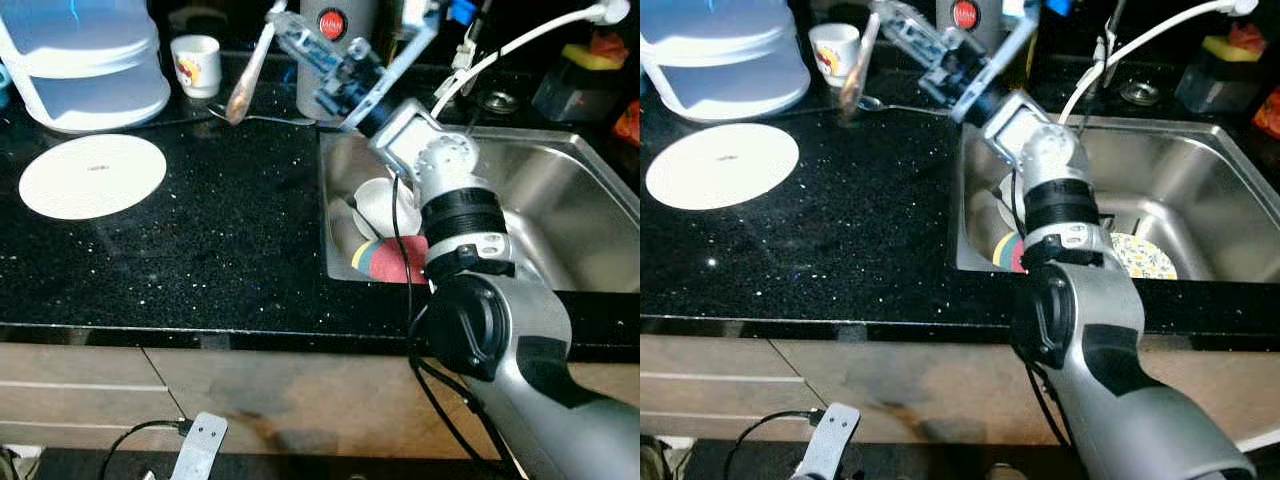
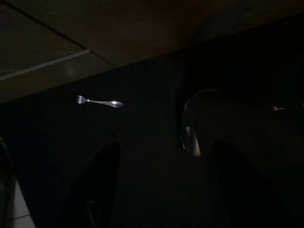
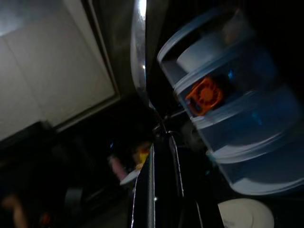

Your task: Kitchen organization

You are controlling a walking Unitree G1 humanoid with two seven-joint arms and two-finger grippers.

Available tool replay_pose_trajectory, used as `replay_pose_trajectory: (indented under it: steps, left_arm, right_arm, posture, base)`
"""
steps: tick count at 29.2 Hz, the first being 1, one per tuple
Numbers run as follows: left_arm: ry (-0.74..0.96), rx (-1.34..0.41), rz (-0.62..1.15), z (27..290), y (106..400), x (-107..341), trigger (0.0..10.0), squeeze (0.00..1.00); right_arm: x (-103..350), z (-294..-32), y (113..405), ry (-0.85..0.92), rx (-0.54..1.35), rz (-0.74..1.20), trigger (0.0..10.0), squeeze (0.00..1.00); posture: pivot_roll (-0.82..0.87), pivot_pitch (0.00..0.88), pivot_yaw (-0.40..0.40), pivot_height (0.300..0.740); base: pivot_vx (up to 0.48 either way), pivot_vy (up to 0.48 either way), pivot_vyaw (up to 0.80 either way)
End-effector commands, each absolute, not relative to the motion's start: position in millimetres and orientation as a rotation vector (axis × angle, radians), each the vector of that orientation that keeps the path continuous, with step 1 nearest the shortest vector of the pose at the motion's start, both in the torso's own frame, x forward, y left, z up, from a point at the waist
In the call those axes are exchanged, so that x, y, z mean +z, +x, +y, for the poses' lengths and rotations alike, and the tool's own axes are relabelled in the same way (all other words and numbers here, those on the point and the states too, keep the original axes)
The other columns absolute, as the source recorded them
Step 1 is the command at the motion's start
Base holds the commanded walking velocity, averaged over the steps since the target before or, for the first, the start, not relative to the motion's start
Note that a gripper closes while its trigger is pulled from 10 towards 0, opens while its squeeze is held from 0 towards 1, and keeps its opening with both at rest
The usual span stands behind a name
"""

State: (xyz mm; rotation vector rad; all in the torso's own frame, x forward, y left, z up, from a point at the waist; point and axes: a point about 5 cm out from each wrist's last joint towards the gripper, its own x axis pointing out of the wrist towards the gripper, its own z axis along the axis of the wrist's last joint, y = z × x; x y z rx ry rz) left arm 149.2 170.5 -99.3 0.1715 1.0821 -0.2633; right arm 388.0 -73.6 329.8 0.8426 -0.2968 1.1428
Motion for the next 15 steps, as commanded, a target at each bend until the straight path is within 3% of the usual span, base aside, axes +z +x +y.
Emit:
replay_pose_trajectory:
  steps: [1,5,15]
  left_arm:
    - [0.191,-0.268,1.109,171,146,-101,10.0,0.00]
    - [0.196,-0.259,1.108,172,147,-101,10.0,0.00]
    - [0.206,-0.242,1.110,176,150,-99,10.0,0.00]
  right_arm:
    - [326,-81,388,0.845,1.078,-0.327,0.0,0.00]
    - [321,-93,390,0.778,0.957,-0.349,0.0,0.00]
    - [291,-159,380,0.507,0.551,-0.302,0.0,0.00]
  posture:
    - [0.12,0.000,-0.020,0.740]
    - [0.12,0.000,-0.017,0.740]
    - [0.09,0.000,0.002,0.740]
  base:
    - [0.000,0.000,0.00]
    - [0.000,0.000,0.00]
    - [0.000,0.000,0.00]
